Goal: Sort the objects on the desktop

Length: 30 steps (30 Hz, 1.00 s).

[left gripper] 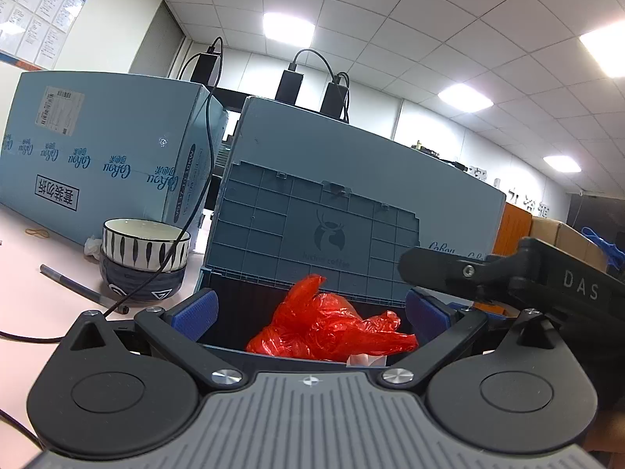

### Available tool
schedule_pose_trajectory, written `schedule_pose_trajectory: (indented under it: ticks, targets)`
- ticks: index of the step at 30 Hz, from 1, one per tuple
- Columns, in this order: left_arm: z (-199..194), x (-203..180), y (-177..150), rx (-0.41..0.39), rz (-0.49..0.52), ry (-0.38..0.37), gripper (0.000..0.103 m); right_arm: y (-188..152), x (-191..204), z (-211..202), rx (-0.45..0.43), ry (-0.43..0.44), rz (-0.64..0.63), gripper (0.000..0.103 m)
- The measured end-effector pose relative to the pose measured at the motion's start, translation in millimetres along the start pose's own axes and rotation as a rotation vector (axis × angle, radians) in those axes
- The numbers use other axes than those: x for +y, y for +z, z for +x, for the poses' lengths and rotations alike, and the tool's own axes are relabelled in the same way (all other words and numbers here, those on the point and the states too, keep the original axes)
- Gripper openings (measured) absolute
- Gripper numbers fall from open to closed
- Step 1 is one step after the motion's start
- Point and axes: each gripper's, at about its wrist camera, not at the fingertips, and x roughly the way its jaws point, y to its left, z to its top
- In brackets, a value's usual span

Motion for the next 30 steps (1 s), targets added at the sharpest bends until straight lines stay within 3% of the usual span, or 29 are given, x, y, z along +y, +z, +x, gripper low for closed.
schedule_pose_trajectory:
  ticks: [11, 22, 30]
  targets:
    - [-3, 2, -1, -0.019, -0.008, 0.03, 0.103, -2, -3, -4, -0.074, -0.037, -0.049, 0.103]
    - [-6, -2, 1, -0.087, 0.013, 0.07, 0.103, 6, -14, 10, -0.086, -0.061, -0.046, 0.103]
    - [-5, 2, 3, -0.085, -0.013, 0.088, 0.103, 19, -29, 16, -0.079, -0.065, -0.053, 0.103]
